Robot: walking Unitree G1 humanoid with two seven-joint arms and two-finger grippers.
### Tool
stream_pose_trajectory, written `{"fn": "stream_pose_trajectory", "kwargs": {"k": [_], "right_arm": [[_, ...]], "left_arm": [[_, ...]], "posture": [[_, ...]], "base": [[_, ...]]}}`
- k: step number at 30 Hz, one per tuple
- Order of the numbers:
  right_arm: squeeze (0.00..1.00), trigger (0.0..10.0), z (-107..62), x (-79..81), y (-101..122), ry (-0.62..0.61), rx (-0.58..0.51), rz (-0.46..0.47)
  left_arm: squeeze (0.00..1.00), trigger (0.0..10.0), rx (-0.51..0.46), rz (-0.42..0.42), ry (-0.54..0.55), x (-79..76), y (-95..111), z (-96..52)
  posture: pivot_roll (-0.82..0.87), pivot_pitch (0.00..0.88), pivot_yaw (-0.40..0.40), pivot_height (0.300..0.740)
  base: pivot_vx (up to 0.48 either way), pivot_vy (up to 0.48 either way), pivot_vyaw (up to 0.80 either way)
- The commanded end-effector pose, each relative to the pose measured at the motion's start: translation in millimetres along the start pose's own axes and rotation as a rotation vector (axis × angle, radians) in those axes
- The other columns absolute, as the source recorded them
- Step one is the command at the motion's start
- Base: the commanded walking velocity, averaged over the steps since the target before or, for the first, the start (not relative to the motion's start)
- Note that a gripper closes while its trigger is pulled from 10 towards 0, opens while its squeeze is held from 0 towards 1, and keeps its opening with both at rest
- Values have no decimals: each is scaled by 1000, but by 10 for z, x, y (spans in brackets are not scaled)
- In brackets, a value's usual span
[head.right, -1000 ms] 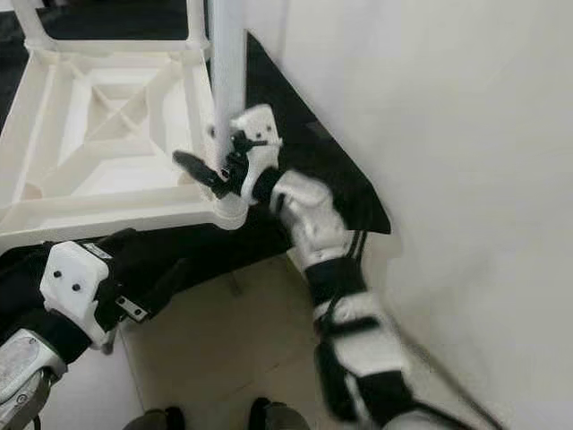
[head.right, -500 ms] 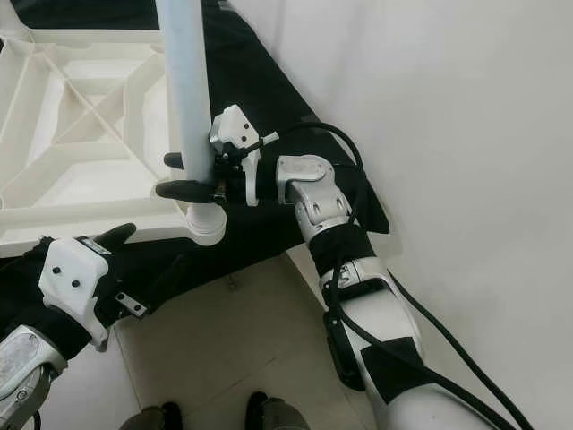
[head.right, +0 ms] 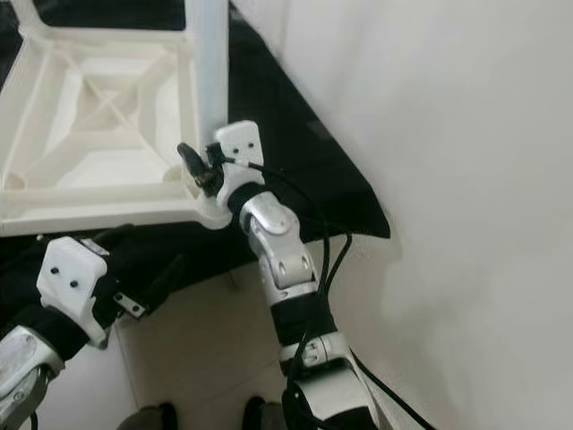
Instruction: Building children table
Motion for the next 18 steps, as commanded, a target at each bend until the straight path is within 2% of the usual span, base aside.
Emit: {"fn": "stream_pose_trajectory", "kwargs": {"k": [1, 4, 5, 6, 7, 8, 9, 10, 13, 14, 15, 17, 18], "right_arm": [[0, 0, 41, 275, -269, 83, 83, 86], [0, 0, 206, 340, -87, 127, 42, 61], [0, 0, 206, 340, -87, 127, 42, 61], [0, 784, 248, 338, -20, 119, 30, 49], [0, 784, 248, 338, -20, 119, 30, 49], [0, 10000, 287, 322, 86, 134, 2, 38], [0, 10000, 275, 322, 133, 135, -6, 36], [522, 10000, 236, 404, 241, 249, -43, 32], [522, 10000, 222, 427, 267, 280, -54, 32], [1000, 10000, 162, 481, 373, 468, -105, 9], [1000, 10000, 162, 481, 373, 468, -105, 9], [1000, 10000, 80, 483, 425, 649, -136, -70], [765, 10000, 46, 466, 410, 720, -130, -135]], "left_arm": [[0, 10000, 5, -9, -11, -29, -22, 6], [0, 10000, -1, -6, -7, -28, -11, 12], [0, 10000, -1, -6, -7, -28, -11, 12], [0, 10000, -4, -6, -4, -18, -3, 12], [0, 10000, -4, -6, -4, -18, -3, 12], [0, 10000, -7, -6, 0, -8, 8, 8], [0, 10000, -7, -5, 1, -7, 10, 7], [0, 10000, -7, -4, 1, -9, 13, 3], [0, 10000, -6, -3, 0, -9, 14, 3], [0, 10000, -6, -3, 0, -6, 14, 2], [0, 10000, -6, -3, 0, -6, 14, 2], [0, 10000, -5, -4, -2, -11, 11, 3], [0, 10000, -4, -3, -4, -16, 7, 3]], "posture": [[172, 247, -162, 740], [180, 242, -172, 740], [180, 242, -172, 740], [180, 242, -172, 740], [180, 242, -172, 740], [194, 245, -166, 740], [194, 245, -166, 740], [201, 246, -163, 740], [201, 246, -163, 740], [202, 244, -162, 740], [202, 244, -162, 740], [204, 244, -163, 740], [204, 243, -163, 740]], "base": [[0, 0, 0], [0, 0, 0], [0, 0, 0], [0, 0, 0], [0, 0, 0], [0, 0, 0], [0, 0, 0], [0, 0, 0], [0, 0, 0], [0, 0, 0], [0, 0, 0], [0, 0, 0], [0, 0, 0]]}}
Point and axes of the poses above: a point about 5 cm out from each wrist's last joint towards the gripper, its own z axis pointing out of the wrist towards the gripper, its own y axis along the axis of the wrist's last joint, x = y × z, the point moved 5 cm from there along z, pointing out of the wrist towards the gripper, and after that the axes turned 6 degrees about -z, right-handed, at the moved point
